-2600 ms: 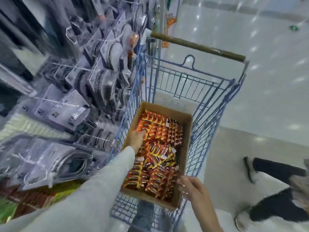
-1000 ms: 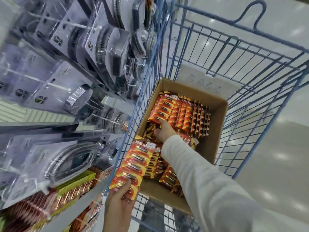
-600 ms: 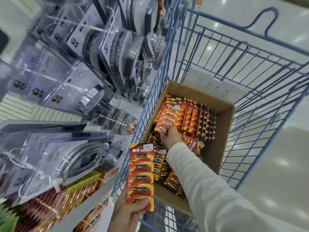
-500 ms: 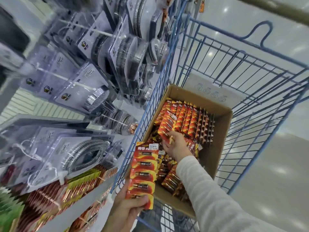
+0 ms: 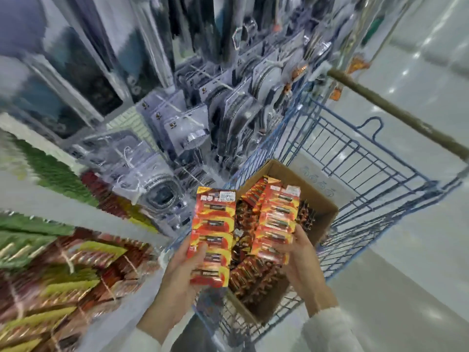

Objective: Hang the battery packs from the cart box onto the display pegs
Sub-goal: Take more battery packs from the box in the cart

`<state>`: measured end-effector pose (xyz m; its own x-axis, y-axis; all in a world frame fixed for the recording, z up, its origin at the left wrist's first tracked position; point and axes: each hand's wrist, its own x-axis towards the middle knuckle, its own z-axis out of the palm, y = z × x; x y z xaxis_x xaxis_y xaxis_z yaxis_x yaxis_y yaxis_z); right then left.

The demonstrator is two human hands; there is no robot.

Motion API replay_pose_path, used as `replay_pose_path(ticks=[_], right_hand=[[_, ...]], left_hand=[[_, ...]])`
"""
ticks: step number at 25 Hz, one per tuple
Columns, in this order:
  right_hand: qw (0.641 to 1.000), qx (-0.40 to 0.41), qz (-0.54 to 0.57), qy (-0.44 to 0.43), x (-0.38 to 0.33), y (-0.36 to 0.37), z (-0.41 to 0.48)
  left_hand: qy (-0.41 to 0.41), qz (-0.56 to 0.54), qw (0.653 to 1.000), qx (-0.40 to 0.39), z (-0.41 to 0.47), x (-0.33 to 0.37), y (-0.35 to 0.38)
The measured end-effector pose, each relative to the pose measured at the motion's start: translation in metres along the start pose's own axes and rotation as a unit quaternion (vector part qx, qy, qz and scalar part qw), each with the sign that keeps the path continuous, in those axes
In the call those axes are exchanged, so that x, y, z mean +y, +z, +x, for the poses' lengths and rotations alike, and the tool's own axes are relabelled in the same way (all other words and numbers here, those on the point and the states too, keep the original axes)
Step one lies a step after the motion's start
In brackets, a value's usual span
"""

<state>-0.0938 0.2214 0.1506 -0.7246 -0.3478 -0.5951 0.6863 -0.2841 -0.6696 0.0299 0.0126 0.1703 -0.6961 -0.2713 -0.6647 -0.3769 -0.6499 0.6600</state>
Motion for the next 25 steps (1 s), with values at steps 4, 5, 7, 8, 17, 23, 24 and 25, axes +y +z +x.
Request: replay_pose_path(ticks=[4,5,7,8,17,23,24,25], right_hand=[[0.996,-0.061,-0.046,-0.051,-0.012,0.025,-0.048],[0.994,-0.075,-0.059,-0.057,-0.014,0.035,-0.061],[0.987,-0.115,-0.092,-0.069,-0.016,0.055,-0.085],[0.982,-0.141,-0.104,-0.071,-0.017,0.067,-0.097],[0.953,-0.242,-0.18,-0.027,0.02,0.193,-0.149],[0.934,-0.281,-0.221,-0.01,0.072,0.285,-0.185],[0.934,-0.282,-0.222,-0.008,0.08,0.299,-0.192],[0.931,-0.286,-0.225,-0.01,0.087,0.313,-0.2]], left_hand=[[0.097,-0.058,0.993,0.044,-0.06,0.002,0.0],[0.124,-0.067,0.988,0.058,-0.076,0.003,-0.004],[0.168,-0.08,0.979,0.088,-0.109,0.006,-0.015],[0.187,-0.09,0.973,0.103,-0.124,0.008,-0.023],[0.324,-0.192,0.898,0.228,-0.224,0.033,-0.103],[0.376,-0.207,0.857,0.284,-0.282,0.051,-0.172],[0.383,-0.208,0.852,0.291,-0.29,0.055,-0.187],[0.389,-0.208,0.847,0.298,-0.299,0.062,-0.2]])
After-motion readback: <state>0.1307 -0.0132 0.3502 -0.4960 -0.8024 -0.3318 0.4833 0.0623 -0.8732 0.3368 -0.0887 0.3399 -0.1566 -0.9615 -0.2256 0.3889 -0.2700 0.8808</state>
